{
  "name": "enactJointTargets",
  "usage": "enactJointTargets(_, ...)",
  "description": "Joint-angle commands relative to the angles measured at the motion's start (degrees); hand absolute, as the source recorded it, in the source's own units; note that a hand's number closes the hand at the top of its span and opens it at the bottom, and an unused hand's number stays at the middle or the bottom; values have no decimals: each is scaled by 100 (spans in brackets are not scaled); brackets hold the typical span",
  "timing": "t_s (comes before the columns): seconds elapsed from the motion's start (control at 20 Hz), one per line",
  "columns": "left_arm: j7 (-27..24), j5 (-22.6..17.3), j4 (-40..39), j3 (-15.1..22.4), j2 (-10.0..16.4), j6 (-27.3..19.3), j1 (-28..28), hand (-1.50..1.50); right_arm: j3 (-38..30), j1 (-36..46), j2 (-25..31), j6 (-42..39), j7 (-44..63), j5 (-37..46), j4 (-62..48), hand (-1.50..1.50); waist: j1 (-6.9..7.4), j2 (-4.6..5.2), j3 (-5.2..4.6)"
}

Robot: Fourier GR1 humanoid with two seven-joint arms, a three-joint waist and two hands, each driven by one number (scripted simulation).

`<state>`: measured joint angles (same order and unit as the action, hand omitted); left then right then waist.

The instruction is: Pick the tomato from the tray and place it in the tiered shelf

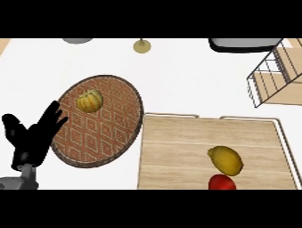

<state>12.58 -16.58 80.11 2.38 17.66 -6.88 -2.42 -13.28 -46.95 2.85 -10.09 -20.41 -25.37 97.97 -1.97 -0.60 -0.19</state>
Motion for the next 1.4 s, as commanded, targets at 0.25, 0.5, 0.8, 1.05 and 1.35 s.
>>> enactJointTargets(0.25,262,93,-242,111,-58,83,95,0,429,-1047,378,346,1819,329,2287,-150,192,87,6)
enactJointTargets(0.5,222,128,-293,143,-135,139,69,0,313,-1278,464,1055,3196,298,3294,-150,191,85,7)
enactJointTargets(0.8,250,136,-406,81,-191,148,-152,0,698,-157,853,2166,5105,1284,3689,-150,296,113,8)
enactJointTargets(1.05,12,142,-508,13,-144,395,67,0,1247,526,1018,2276,6060,1841,3707,-150,274,88,11)
enactJointTargets(1.35,389,250,-292,-33,-151,184,-139,0,1867,1153,1154,2432,7181,2798,3843,-150,243,80,13)
